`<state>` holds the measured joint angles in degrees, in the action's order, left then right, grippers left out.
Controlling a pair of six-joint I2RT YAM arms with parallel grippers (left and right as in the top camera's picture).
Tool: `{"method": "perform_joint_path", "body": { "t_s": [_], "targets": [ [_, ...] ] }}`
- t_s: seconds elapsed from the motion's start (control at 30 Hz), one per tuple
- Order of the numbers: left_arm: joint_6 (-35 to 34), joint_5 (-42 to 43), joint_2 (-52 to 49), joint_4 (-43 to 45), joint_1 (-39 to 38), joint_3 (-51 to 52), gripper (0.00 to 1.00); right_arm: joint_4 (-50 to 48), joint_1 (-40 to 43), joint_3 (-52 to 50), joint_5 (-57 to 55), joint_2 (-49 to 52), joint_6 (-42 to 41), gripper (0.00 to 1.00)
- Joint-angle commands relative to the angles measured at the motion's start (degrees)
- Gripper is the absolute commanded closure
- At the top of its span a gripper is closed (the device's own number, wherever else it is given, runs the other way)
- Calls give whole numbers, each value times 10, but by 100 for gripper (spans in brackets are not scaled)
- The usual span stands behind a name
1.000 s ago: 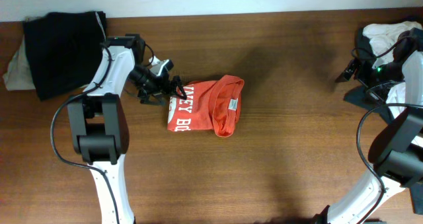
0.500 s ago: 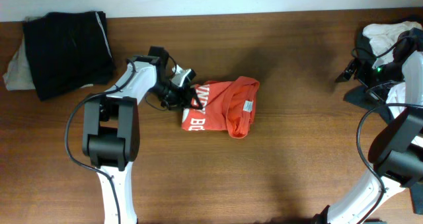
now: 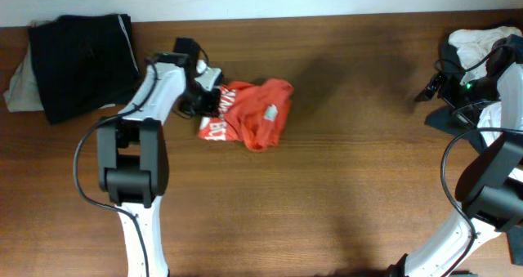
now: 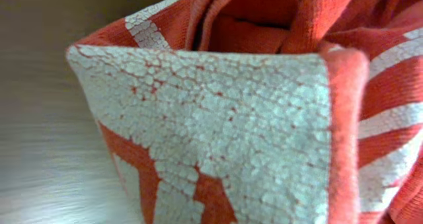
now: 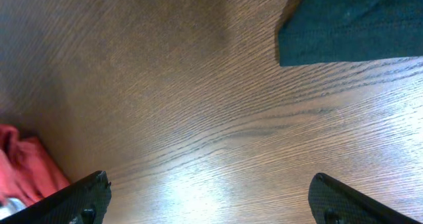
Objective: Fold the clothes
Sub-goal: 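Grasp the folded red T-shirt with the left gripper and carry it top-left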
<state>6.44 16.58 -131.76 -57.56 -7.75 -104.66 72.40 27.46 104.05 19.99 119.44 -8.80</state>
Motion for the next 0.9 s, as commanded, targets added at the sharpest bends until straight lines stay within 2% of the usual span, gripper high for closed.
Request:
{"method": "perform_joint_path", "body": {
  "t_s": [0.0, 0.13, 0.4, 0.57, 0.7, 0.87],
  "targets": [
    [21, -74, -14, 15, 47, -37, 99, 0, 3, 10, 3, 2, 4, 1],
    [32, -75, -14, 62, 94, -76, 99, 0, 3, 10, 3, 2, 4, 1],
    [31, -76, -14, 96, 146, -202, 99, 0, 3, 10, 3, 2, 4, 1],
    [30, -76, -14, 130, 178, -218, 99, 0, 3, 10, 3, 2, 4, 1],
    [-6, -76, -14, 163, 203, -218, 99, 0, 3, 10, 3, 2, 4, 1],
    [-6, -76, -13, 166, 229, -218, 99, 0, 3, 10, 3, 2, 4, 1]
  ]
}}
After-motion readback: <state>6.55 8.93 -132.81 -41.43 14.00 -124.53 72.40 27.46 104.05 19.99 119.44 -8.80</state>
